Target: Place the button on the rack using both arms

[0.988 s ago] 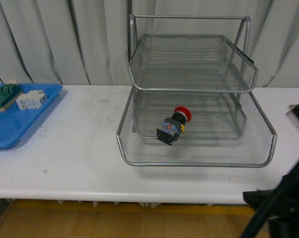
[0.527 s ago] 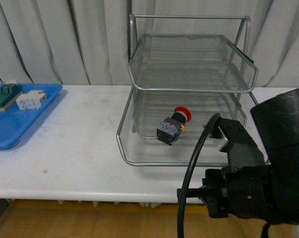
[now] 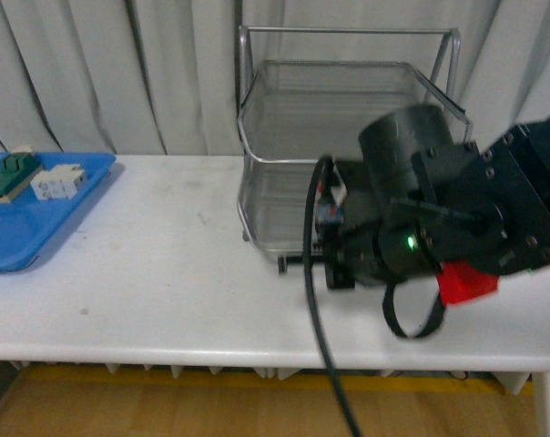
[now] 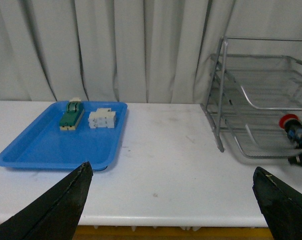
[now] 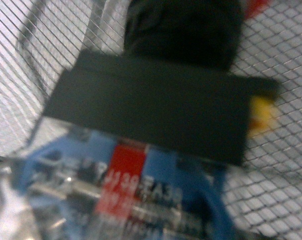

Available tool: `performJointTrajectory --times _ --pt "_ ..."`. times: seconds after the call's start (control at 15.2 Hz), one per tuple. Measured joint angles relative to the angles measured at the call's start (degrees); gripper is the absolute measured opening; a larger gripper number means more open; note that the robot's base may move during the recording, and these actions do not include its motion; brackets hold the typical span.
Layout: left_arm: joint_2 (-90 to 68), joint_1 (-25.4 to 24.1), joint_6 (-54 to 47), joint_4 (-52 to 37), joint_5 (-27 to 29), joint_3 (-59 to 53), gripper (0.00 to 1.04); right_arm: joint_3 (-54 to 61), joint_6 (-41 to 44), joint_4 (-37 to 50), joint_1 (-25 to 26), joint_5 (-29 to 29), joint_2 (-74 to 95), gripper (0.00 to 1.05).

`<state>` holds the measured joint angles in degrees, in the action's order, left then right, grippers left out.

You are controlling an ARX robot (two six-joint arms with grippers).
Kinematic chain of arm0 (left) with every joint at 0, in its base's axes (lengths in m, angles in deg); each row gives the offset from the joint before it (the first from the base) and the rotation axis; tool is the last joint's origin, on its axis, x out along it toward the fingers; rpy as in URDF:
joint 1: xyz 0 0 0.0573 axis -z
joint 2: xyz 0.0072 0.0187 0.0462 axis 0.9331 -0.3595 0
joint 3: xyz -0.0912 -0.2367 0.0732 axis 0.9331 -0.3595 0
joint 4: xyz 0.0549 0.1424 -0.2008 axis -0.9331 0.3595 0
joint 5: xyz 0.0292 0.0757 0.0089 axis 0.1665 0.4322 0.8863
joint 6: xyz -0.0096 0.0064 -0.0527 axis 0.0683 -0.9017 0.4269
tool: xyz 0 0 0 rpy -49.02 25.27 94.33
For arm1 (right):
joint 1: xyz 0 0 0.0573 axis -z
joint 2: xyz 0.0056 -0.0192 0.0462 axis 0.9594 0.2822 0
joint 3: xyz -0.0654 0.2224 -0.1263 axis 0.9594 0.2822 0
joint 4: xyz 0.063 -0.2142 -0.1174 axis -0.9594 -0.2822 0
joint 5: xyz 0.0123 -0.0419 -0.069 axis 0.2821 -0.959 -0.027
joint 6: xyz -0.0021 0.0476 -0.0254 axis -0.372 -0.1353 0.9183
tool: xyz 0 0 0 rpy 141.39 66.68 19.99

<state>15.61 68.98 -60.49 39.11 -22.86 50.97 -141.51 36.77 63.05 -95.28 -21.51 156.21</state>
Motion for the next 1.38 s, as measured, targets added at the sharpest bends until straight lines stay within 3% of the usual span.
performJointTrajectory --times 0.13,0.4,0.59,0.79,0.99,1.05,1.12,1.19,1.38 --pt "0.00 -0.04 0.00 0.04 0.11 0.00 0.98 -8.17 1.62 0.52 2.58 -1.53 1.22 0.02" --pt "0.00 -0.04 0.00 0.04 0.04 0.00 0.98 -10.43 1.11 -2.25 3.06 -1.84 2.78 0.02" --pt "0.00 -0.04 0.00 0.04 0.04 0.00 0.98 -1.57 -3.61 -1.86 4.00 0.07 -4.04 0.02" --pt "0.00 -0.04 0.00 0.04 0.04 0.00 0.98 14.69 -9.94 4.39 6.86 2.49 -17.64 0.02" --pt "0.00 -0.04 0.00 0.04 0.04 0.00 0.98 32.54 -8.59 22.03 9.53 -8.00 -31.36 0.02" --pt "0.00 -0.04 0.00 0.04 0.04 0.00 0.98 39.08 -3.08 39.95 11.37 -11.23 -30.88 0.02" --pt "0.00 -0.04 0.00 -0.02 0.09 0.00 0.98 45.99 3.17 50.12 12.92 -11.30 -30.99 0.02" --pt "0.00 -0.04 0.00 0.11 0.02 0.00 0.98 50.45 6.29 54.69 13.25 -10.69 -32.48 0.02" --pt "0.00 -0.04 0.00 0.07 0.04 0.00 0.98 56.39 9.70 53.64 15.52 -7.96 -48.00 0.02"
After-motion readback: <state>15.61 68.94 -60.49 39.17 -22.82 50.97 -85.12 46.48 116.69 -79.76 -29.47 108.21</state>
